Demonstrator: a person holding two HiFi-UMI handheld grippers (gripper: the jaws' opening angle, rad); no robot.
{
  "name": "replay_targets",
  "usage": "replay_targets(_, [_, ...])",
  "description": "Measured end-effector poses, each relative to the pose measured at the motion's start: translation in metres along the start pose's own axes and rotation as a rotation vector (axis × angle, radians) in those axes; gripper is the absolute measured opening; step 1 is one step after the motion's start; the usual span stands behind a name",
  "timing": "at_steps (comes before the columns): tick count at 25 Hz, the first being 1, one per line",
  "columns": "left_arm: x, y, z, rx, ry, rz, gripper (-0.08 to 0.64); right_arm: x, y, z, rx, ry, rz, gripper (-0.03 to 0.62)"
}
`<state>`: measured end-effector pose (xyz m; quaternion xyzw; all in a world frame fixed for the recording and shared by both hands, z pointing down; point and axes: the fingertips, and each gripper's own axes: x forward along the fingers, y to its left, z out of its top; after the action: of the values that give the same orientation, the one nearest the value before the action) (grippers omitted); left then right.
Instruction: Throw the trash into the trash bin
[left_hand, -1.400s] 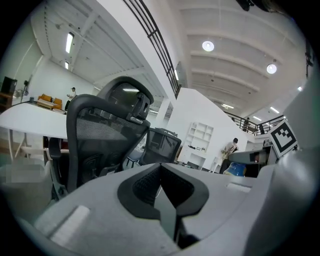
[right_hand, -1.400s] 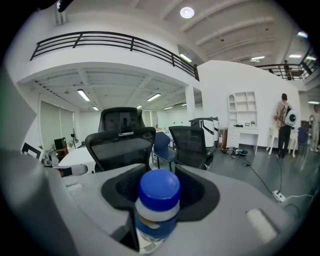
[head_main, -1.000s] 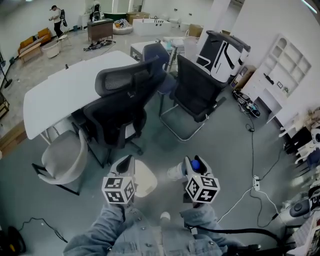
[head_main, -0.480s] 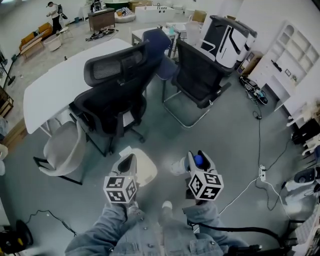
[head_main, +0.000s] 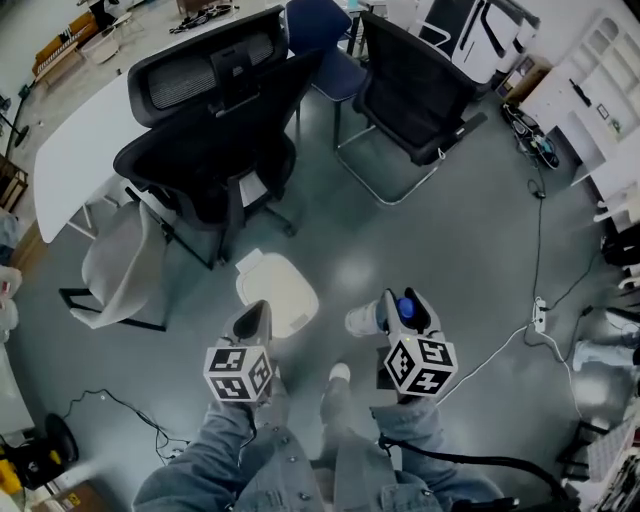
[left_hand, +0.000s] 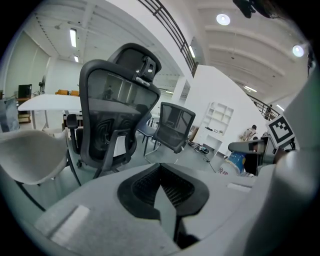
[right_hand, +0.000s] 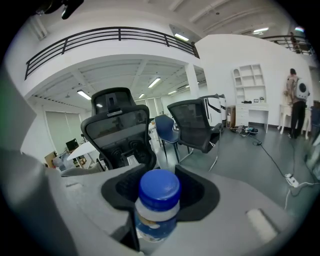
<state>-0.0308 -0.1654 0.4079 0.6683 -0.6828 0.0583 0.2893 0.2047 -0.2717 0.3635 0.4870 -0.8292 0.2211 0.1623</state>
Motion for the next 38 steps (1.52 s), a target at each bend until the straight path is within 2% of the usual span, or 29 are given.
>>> replay_targets(10, [0.036, 0.033, -0.085, -0.047, 0.102, 0.073, 0.009, 0.040, -0.013, -0.077, -0.039, 0.113, 0.029, 0.186])
replay_targets(21, [0.087, 0.047, -0.163, -0.044, 0.174, 0.097, 0.009, 0.076, -0.037, -0.158, -0.022, 0.176, 0.038, 0.186])
replay_targets(29, [0.123, 0.044, -0.221, -0.028, 0.215, 0.104, 0.009, 0.107, -0.051, -0.206, -0.084, 0.190, 0.073, 0.186])
replay_targets(38, [0.154, 0.051, -0.287, -0.031, 0.271, 0.151, 0.009, 0.146, -0.062, -0.264, -0.183, 0.236, 0.126, 0.186])
